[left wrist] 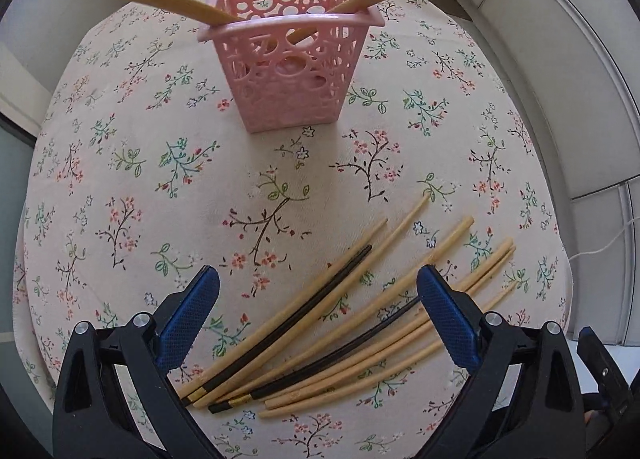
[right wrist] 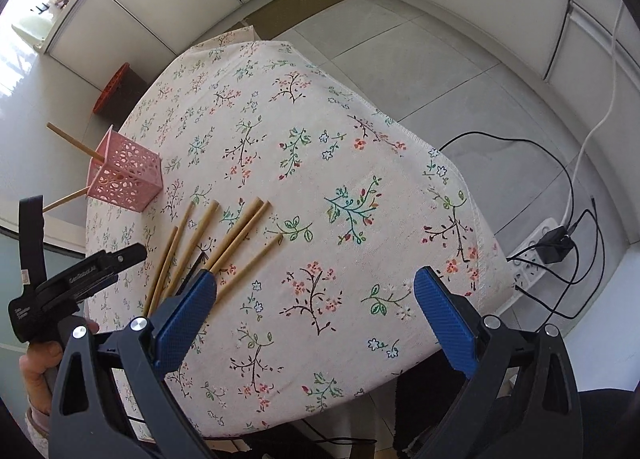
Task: Organize utensils
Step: 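Lower the left tool and close it on another chopstick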
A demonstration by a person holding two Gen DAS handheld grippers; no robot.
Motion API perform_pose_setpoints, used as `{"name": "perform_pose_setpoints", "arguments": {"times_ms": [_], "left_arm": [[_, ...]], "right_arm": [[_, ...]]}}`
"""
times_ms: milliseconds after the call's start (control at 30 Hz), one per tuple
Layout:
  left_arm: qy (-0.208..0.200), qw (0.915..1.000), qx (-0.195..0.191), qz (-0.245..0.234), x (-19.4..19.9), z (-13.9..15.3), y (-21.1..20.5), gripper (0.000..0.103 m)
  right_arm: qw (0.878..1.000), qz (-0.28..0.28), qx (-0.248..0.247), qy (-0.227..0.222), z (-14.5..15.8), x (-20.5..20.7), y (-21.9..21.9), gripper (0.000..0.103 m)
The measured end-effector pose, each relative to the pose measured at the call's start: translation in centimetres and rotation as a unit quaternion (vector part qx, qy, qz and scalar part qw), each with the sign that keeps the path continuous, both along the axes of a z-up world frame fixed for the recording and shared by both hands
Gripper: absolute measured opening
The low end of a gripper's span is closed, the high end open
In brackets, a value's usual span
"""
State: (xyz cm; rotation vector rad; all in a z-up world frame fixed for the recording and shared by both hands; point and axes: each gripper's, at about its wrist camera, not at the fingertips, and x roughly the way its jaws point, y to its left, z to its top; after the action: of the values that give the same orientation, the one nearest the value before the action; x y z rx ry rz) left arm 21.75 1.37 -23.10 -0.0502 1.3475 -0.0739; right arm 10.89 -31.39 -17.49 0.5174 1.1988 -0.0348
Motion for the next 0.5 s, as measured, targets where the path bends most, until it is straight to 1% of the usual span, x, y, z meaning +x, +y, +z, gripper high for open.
{"name": "perform_pose_setpoints", "arguments": {"times_ms": [67, 100, 267, 300, 400, 467, 500], "left_arm": [[0.001, 1.0, 0.008, -0.002, 0.6, -0.7, -0.4, 0.093], [0.002, 0.9999, 0.012, -0.002, 0.9, -1.1, -0.5, 0.091], [0.008, 0.9996, 0.028, -0.001, 2.1, -2.6, -0.7, 0.078], [0.006, 0.9995, 0.031, -0.001, 2.2, -2.8, -0.7, 0.074], [0.007, 0.9993, 0.036, -0.003, 2.7, -3.4, -0.9, 0.071], [0.0, 0.9989, 0.045, -0.007, 2.8, -3.6, -1.2, 0.071], [-0.003, 0.9988, 0.047, -0.012, 2.9, -3.6, -1.3, 0.067]], "right_arm": [[1.0, 0.0, 0.0, 0.004, -0.2, 0.0, -0.1, 0.096], [1.0, -0.002, 0.001, 0.005, -0.3, 0.1, -0.2, 0.096], [1.0, -0.013, 0.015, 0.021, -1.0, 0.4, -0.9, 0.096], [0.999, -0.015, 0.019, 0.025, -1.1, 0.4, -0.9, 0.096], [0.999, -0.012, 0.02, 0.028, -1.3, 0.5, -0.8, 0.096], [0.999, -0.008, 0.015, 0.029, -1.3, 0.6, -0.6, 0.096], [0.999, -0.007, 0.014, 0.03, -1.3, 0.6, -0.5, 0.096]]}}
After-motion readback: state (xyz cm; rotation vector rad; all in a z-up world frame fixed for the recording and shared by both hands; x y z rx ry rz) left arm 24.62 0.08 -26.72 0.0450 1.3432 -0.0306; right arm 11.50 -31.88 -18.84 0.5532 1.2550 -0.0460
